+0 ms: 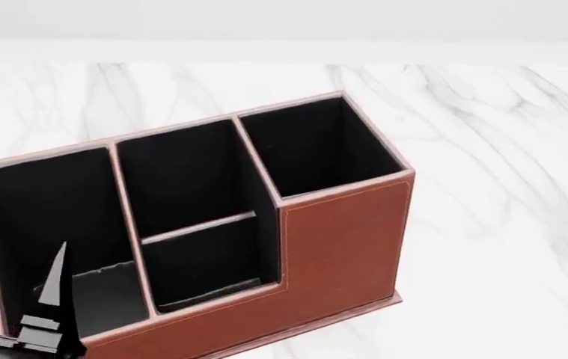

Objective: Pick up the book and place it in the back compartment of the caddy.

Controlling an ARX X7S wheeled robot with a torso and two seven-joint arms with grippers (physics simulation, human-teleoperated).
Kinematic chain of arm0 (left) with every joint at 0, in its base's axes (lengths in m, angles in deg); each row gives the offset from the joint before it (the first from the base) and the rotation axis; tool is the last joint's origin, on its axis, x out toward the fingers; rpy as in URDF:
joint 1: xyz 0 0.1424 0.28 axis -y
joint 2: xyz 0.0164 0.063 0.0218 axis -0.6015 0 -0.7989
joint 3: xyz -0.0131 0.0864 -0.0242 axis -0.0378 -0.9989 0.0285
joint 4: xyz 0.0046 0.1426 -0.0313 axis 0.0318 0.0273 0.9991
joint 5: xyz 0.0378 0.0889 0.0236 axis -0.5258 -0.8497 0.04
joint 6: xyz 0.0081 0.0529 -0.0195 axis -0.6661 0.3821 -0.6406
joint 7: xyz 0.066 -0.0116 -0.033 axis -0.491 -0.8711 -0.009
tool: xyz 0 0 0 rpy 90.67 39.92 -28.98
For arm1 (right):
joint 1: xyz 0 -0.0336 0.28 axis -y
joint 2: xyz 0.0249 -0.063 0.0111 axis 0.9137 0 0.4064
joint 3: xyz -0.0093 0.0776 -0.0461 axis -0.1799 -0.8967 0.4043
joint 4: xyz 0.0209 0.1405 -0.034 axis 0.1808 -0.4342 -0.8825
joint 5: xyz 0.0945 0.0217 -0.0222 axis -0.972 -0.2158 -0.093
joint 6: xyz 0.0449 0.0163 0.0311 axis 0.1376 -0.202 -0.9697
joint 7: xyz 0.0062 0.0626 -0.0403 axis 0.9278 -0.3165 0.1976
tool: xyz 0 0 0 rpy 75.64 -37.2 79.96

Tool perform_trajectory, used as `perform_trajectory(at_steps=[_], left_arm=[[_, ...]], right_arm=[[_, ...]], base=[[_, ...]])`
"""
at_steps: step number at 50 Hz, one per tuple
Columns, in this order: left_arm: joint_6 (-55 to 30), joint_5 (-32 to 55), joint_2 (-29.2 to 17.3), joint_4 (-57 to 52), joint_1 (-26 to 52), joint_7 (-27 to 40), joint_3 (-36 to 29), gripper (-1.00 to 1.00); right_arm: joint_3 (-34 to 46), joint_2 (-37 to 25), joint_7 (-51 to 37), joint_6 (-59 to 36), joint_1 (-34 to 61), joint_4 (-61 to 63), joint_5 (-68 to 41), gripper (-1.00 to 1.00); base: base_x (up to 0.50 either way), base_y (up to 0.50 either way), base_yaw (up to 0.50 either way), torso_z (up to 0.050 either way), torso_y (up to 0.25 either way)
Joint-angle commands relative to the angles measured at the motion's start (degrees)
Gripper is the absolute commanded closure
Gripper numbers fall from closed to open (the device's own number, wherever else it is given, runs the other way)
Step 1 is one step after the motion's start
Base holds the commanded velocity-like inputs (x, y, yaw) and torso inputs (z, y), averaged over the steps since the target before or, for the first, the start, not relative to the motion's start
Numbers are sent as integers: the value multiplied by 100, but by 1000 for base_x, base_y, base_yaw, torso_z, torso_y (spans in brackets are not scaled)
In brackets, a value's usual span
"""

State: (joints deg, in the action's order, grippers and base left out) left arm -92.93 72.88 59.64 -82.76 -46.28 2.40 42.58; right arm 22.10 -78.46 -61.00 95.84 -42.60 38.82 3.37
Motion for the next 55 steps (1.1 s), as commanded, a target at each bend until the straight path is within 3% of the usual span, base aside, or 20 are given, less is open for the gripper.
perform_trajectory(at_steps=[1, 12, 26, 28, 43, 55], left_arm=[[-894, 311, -294, 313, 986, -412, -226, -100], [-1181, 92, -282, 1104, 1708, -964, -757, -100], [-792, -213, -72, 2288, 2176, -1952, -1452, -100], [-400, -298, -17, 2501, 2178, -2143, -1517, -100], [-353, -153, 30, 3134, 2469, -3253, -2013, -100], [-378, -358, 173, 3680, 2656, -3756, -2458, -100]], right_arm=[[6, -22, -34, 17, 6, -8, -31, -100], [16, -46, -56, 20, 23, -20, -61, -100], [41, -66, -80, 3, 50, -41, -65, -100], [47, -68, -80, 2, 69, -61, -75, -100], [89, -76, -107, -17, 112, -113, -47, -100], [120, -76, -135, -38, 150, -154, -12, -100]], base=[[0, 0, 0, 0, 0], [0, 0, 0, 0, 0], [0, 0, 0, 0, 0], [0, 0, 0, 0, 0], [0, 0, 0, 0, 0], [0, 0, 0, 0, 0]])
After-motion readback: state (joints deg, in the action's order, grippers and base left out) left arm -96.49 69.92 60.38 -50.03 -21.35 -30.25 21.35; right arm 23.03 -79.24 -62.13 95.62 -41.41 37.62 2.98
